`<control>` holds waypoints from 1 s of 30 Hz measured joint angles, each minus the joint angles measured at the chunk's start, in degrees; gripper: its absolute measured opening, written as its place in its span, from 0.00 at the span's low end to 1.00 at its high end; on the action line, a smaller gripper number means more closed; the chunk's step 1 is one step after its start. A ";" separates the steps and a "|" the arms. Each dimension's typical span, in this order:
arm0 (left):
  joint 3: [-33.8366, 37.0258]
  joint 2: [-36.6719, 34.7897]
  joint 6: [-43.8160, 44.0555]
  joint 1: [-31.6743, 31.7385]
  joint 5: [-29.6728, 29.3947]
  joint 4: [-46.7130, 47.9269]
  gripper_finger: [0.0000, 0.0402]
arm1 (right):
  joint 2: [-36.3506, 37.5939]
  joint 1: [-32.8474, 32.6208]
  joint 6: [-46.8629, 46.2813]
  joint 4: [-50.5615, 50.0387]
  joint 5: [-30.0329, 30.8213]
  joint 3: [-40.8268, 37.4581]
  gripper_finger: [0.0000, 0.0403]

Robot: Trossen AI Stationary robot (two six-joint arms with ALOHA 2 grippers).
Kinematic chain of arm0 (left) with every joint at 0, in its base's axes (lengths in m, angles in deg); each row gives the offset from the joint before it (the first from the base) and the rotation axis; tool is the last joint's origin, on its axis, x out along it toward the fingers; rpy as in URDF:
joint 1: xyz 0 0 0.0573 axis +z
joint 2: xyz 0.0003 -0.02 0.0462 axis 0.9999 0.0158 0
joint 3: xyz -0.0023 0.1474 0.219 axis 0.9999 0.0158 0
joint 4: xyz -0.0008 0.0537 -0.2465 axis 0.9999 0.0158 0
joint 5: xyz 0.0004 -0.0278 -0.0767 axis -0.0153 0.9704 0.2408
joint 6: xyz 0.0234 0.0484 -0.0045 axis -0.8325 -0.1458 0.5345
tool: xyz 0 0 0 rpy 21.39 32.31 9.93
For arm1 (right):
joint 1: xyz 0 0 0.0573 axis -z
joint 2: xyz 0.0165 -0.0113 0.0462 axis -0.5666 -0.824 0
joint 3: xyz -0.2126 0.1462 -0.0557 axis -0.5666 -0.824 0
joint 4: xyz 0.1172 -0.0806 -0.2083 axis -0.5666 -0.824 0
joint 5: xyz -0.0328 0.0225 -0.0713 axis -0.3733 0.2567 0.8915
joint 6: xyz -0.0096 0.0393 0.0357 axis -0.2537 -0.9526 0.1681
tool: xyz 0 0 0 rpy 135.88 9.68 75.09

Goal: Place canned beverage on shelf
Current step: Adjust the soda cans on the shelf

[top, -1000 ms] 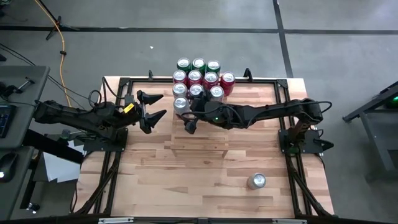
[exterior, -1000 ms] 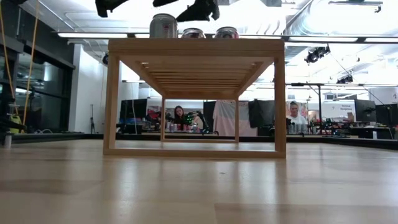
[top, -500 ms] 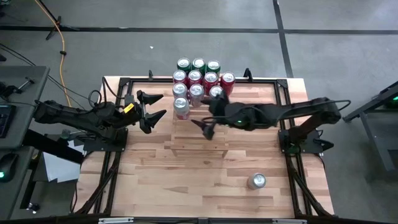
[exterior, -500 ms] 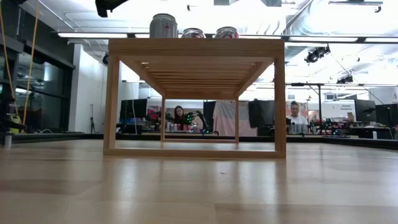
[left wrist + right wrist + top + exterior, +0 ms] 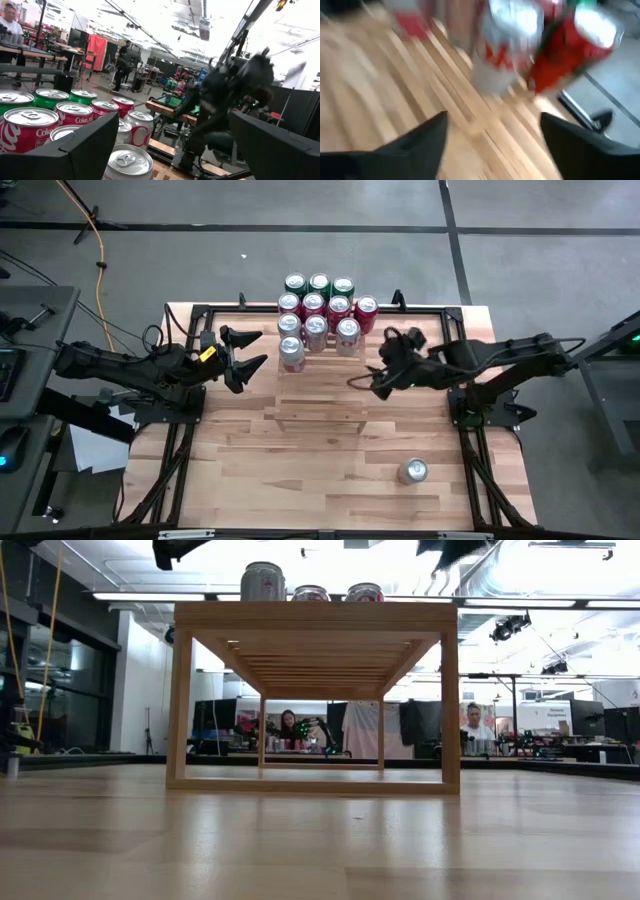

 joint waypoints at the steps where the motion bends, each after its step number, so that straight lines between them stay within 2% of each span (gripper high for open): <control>1: 0.00 0.00 0.00 0.01 0.01 0.00 0.93 | 0.08 0.42 -1.12 -1.04 0.06 -1.92 0.71; 4: 0.00 0.00 0.00 0.02 0.00 -0.02 0.93 | 0.73 1.76 -3.62 2.14 -0.33 -9.66 0.44; 7: 0.00 0.00 0.00 0.02 0.00 -0.02 0.93 | 1.58 3.31 -3.65 12.03 -0.59 -16.82 0.13; 8: 0.00 0.00 0.02 0.02 0.00 -0.02 0.93 | 1.86 3.94 -3.51 15.89 -1.10 -18.35 0.06; 10: 0.00 0.02 0.02 0.01 0.00 -0.05 0.93 | 2.06 5.27 -3.74 22.21 -1.47 -19.82 0.05; 12: 0.00 0.02 0.04 0.00 0.00 -0.07 0.93 | 2.05 6.44 -5.26 24.70 1.46 -19.99 0.07; 16: 0.00 0.00 0.04 0.01 0.00 -0.07 0.93 | 1.64 8.89 -6.16 26.76 7.69 -19.64 0.01; 30: 0.00 0.00 0.02 0.02 0.00 -0.04 0.93 | 1.64 13.32 -3.33 35.21 2.56 -19.64 0.00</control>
